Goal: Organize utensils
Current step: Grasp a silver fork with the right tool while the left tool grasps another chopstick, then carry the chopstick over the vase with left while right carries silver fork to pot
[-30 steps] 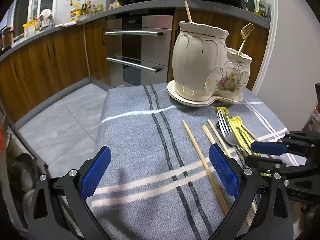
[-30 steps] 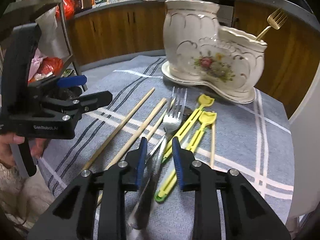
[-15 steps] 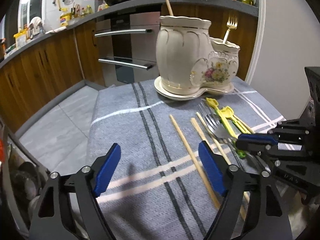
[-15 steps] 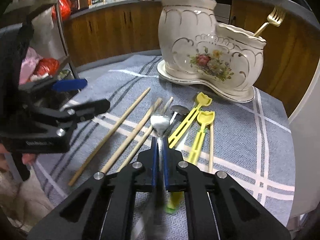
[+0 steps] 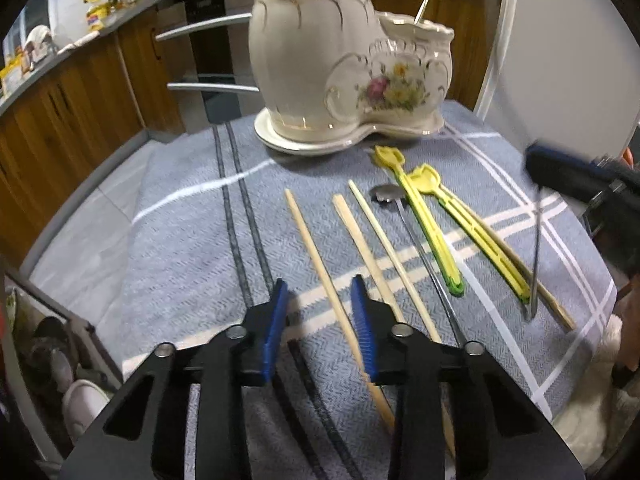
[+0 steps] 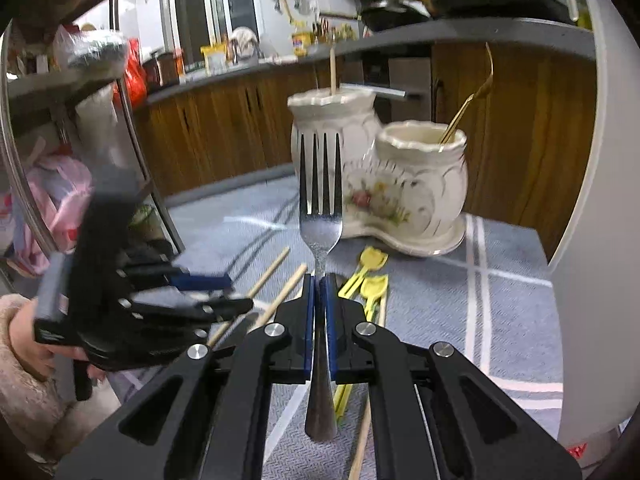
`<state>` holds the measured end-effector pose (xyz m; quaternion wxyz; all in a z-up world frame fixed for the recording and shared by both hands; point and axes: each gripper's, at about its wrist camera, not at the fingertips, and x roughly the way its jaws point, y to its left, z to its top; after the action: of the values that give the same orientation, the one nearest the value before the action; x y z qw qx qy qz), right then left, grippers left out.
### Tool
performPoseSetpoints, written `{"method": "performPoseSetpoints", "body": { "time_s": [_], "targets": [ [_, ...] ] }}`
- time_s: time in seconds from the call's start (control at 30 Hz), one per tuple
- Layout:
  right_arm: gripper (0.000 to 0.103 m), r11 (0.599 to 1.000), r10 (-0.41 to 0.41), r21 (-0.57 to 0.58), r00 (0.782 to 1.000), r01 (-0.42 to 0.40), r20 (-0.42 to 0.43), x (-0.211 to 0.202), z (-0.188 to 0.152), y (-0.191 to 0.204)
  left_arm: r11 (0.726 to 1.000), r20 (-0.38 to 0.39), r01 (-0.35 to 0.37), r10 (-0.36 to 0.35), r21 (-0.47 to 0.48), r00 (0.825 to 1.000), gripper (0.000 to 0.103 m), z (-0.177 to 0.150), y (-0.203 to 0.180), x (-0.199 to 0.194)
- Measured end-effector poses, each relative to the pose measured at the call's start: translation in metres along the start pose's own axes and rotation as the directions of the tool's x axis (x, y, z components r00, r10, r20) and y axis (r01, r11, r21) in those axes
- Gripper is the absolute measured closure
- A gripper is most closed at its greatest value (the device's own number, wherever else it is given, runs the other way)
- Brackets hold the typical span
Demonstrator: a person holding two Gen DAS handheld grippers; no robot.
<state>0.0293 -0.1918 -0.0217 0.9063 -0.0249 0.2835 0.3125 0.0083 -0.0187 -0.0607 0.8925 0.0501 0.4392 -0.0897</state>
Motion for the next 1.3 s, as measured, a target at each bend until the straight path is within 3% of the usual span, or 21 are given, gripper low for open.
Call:
{"method": "performPoseSetpoints", "body": {
  "time_s": [0.3, 0.4, 0.5, 0.7, 1.0, 1.3],
  "targets": [
    [0.098, 1.000, -0.017, 0.007, 0.986, 0.016, 0.168, -0.032, 0.005, -0.007, 0.999, -0.028, -0.036, 0.036, 0.005, 0.999, 0.095, 0.017, 0.002, 0.010],
    [0.098, 0.999, -0.028, 0.030, 0.978, 0.023, 0.207, -0.041, 0.006, -0.013, 1.000, -0.018, -0.031, 0.031, -0.002, 0.999, 0.097, 0.017, 0.005, 0.010],
    [0.098, 0.997, -0.048, 0.065, 0.972, 0.034, 0.232, -0.045, 0.008, -0.022, 1.000, 0.015, -0.023, 0.024, -0.012, 1.000, 0.098, 0.013, 0.010, 0.006],
    [0.098, 0.993, -0.081, 0.105, 0.964, 0.056, 0.253, -0.045, 0.013, -0.033, 0.999, 0.152, 0.037, -0.034, -0.019, 0.988, 0.098, 0.008, 0.017, -0.025],
    [0.098, 0.989, -0.128, 0.105, 0.941, 0.099, 0.314, -0.036, 0.052, -0.038, 0.994, 0.350, 0.107, -0.097, -0.010, 0.932, 0.098, 0.031, 0.027, -0.080],
    [0.098, 0.987, -0.143, 0.134, 0.881, 0.091, 0.450, -0.025, 0.095, -0.051, 0.993, 0.497, 0.114, -0.109, 0.021, 0.861, 0.098, 0.089, 0.023, -0.103]
  ]
}}
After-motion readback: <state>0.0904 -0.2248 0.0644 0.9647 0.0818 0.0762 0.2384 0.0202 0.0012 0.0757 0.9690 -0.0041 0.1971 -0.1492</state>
